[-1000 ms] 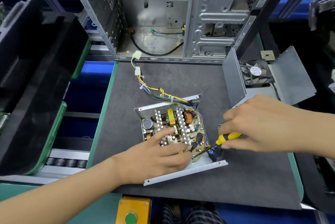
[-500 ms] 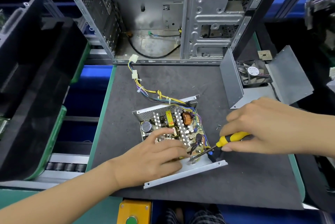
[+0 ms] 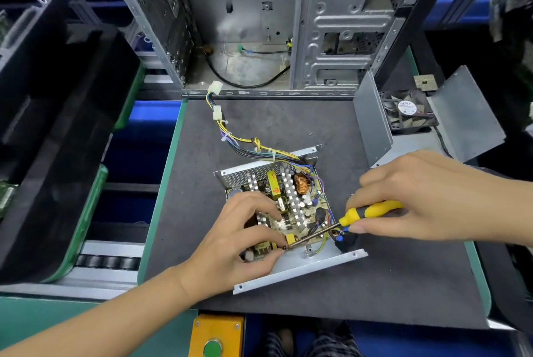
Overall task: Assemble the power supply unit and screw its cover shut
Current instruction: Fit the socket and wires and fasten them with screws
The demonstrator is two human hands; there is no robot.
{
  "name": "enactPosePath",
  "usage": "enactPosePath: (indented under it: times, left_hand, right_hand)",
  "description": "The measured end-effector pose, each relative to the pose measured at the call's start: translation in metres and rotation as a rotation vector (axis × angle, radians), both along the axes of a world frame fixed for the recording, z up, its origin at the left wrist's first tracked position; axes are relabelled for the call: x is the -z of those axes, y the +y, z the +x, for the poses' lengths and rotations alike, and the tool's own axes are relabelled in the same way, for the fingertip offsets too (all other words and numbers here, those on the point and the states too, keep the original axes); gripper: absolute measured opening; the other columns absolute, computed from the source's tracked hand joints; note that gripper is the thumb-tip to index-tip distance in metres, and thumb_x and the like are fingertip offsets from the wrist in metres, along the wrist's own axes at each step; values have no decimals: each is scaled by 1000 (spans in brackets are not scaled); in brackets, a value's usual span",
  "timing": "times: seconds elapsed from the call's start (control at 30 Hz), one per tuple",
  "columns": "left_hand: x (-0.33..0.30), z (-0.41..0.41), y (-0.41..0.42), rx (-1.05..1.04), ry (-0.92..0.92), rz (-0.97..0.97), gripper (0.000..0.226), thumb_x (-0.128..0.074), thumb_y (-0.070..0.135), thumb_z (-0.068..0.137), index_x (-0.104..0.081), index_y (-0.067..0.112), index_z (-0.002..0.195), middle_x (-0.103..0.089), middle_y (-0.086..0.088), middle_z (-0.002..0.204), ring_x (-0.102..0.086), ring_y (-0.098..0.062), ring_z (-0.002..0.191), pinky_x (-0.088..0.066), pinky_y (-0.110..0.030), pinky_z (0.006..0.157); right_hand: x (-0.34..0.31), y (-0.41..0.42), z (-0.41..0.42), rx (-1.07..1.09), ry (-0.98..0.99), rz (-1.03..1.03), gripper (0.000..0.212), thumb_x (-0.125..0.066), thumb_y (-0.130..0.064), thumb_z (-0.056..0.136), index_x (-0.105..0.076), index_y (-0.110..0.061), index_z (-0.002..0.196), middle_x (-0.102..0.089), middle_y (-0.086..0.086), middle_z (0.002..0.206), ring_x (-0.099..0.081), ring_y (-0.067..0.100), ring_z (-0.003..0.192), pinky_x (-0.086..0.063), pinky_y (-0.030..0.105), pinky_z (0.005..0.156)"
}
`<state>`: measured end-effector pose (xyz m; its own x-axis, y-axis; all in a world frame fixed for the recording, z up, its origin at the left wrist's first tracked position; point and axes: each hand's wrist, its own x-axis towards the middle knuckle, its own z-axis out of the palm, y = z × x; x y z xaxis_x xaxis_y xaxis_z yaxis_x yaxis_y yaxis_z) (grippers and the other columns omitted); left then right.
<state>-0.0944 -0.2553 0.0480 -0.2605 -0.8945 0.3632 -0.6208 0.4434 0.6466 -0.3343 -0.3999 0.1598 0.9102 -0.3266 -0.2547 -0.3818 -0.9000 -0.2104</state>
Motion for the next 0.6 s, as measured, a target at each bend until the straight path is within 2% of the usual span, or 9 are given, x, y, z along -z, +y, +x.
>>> enactPosePath:
  times: [0.27, 0.43, 0.6]
  left_hand:
    - [-2, 2, -1, -19, -37, -17, 8, -72, 21, 83, -74, 14, 81, -55, 1, 109, -51, -22, 112, -36, -42, 100]
    - [-11, 4, -5, 14, -165, -9, 7, -75, 20, 78, -69, 15, 76, -61, -2, 104, -55, -22, 108, -31, -42, 102]
    - [-24, 4, -10, 43, -246, 26, 12, -75, 17, 72, -65, 16, 77, -61, -1, 104, -54, -19, 111, -27, -39, 107]
  right_hand:
    - [-2, 0, 3, 2, -13, 7, 44, -25, -73, 82, -59, -45, 89, -46, -11, 70, -45, 3, 65, -29, 17, 48]
    - [-1, 4, 7, -43, -20, -91, 55, -15, -74, 81, -58, -44, 97, -48, -11, 74, -46, 8, 74, -27, 16, 46]
    - [-6, 6, 16, -72, -3, -128, 53, -20, -68, 85, -63, -38, 81, -42, -10, 62, -33, 11, 51, -22, 16, 43]
